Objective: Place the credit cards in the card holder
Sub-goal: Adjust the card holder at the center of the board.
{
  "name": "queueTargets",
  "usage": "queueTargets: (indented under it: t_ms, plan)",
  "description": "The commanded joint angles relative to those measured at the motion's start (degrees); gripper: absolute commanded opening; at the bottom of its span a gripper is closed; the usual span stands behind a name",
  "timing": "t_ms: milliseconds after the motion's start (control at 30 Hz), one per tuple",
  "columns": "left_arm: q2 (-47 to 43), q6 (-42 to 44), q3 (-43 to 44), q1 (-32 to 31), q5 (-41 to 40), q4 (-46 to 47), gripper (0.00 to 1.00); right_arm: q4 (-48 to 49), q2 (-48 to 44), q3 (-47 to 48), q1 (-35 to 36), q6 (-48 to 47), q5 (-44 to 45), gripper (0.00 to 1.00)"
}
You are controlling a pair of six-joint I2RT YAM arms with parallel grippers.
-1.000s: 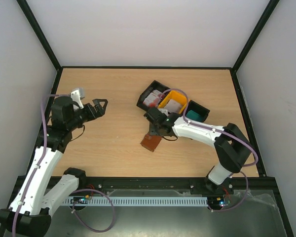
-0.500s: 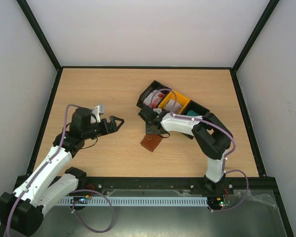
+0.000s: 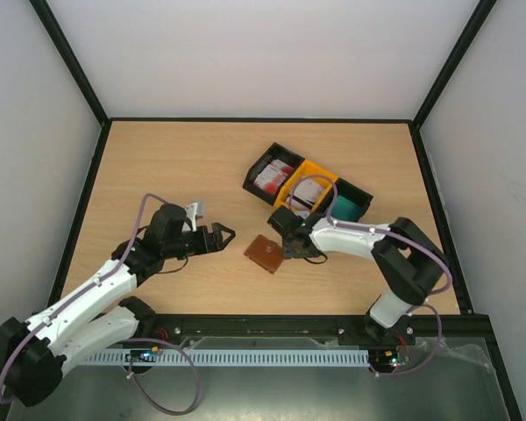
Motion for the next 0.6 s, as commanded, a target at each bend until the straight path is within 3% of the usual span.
queueTargets:
  t_ms: [0,200,433,567]
  plan:
    - [0.3,-3.3,-2.6,-2.0,-2.1,1.0,0.94,-0.5,-6.1,-4.7,1.4,-0.9,-8.0,0.54]
    - [1.0,-7.8,-5.5,-3.6,-3.0,1.5,0.89,7.8,-8.8,-5.4,5.0,-1.2,-18.0,0.54]
    - [1.2,-13.8,-8.0,-5.3,-4.7,3.7,0.84,2.2,-10.5,-2.0,6.2,4.3,-3.9,0.54]
    - [2.7,-15.9,-9.1,-6.0,-4.8,6.2,0.78,3.5,-8.6,1.0,7.1,5.7,-6.0,0.53]
